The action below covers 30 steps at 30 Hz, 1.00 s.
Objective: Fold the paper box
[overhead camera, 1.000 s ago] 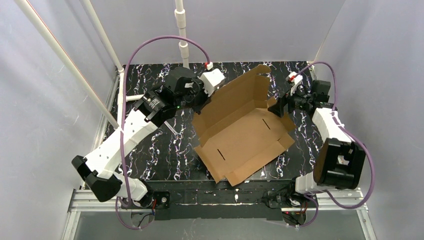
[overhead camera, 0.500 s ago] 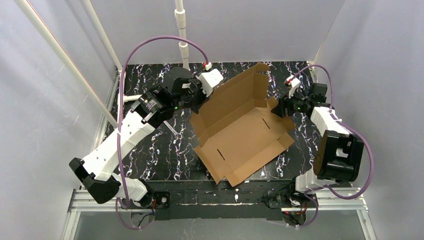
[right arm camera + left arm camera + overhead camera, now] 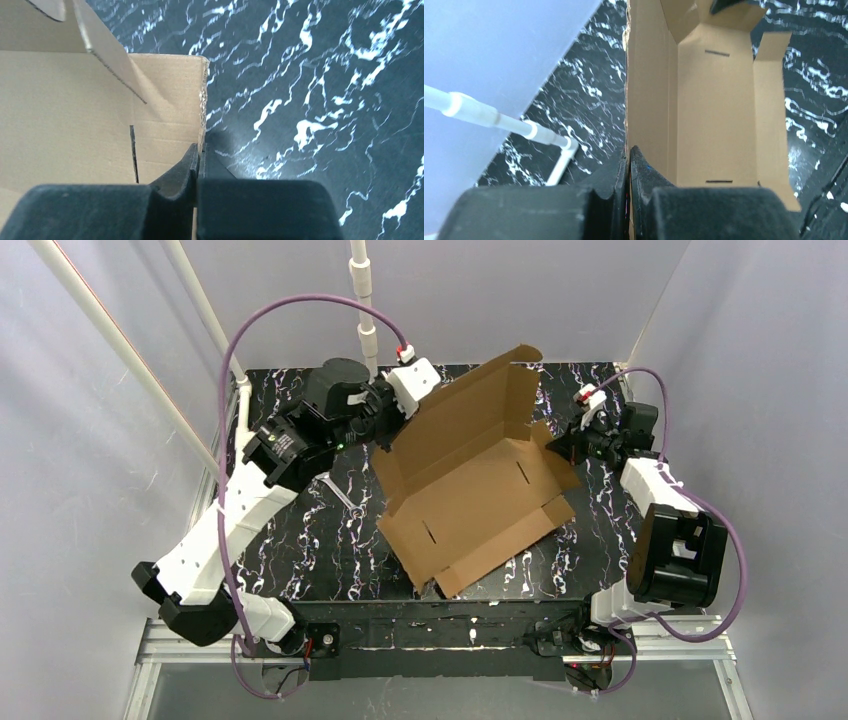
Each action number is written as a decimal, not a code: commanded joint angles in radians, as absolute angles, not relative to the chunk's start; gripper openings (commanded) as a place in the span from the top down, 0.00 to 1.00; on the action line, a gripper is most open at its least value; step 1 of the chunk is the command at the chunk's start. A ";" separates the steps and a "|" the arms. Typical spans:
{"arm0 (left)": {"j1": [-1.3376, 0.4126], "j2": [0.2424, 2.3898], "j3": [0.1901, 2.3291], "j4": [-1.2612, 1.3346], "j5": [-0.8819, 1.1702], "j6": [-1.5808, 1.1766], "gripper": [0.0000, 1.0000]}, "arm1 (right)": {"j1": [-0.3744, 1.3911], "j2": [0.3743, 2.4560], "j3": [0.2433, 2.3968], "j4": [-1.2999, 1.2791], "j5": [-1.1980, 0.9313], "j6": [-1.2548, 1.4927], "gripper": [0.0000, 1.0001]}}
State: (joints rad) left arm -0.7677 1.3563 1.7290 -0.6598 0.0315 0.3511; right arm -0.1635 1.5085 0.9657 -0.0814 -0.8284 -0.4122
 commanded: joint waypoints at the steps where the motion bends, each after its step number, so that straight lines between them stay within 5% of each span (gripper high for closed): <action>1: -0.767 1.359 1.857 -0.622 0.014 0.408 1.00 | -0.168 1.448 0.912 0.362 -0.889 -0.166 0.99; 6: -0.767 1.372 1.887 -0.604 0.044 0.443 1.00 | -0.158 1.519 0.788 0.929 -0.832 0.150 0.99; 12: -0.768 1.367 1.776 -0.564 0.099 0.431 1.00 | -0.139 1.620 0.680 1.198 -0.769 0.179 0.99; 30: -0.767 1.335 1.647 -0.505 0.220 0.163 1.00 | -0.135 1.631 0.456 1.367 -0.850 0.115 0.99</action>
State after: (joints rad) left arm -0.7677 1.3861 1.6680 -0.5312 0.1802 0.2523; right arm -0.1398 1.6520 0.4976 1.2865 -0.7895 0.1329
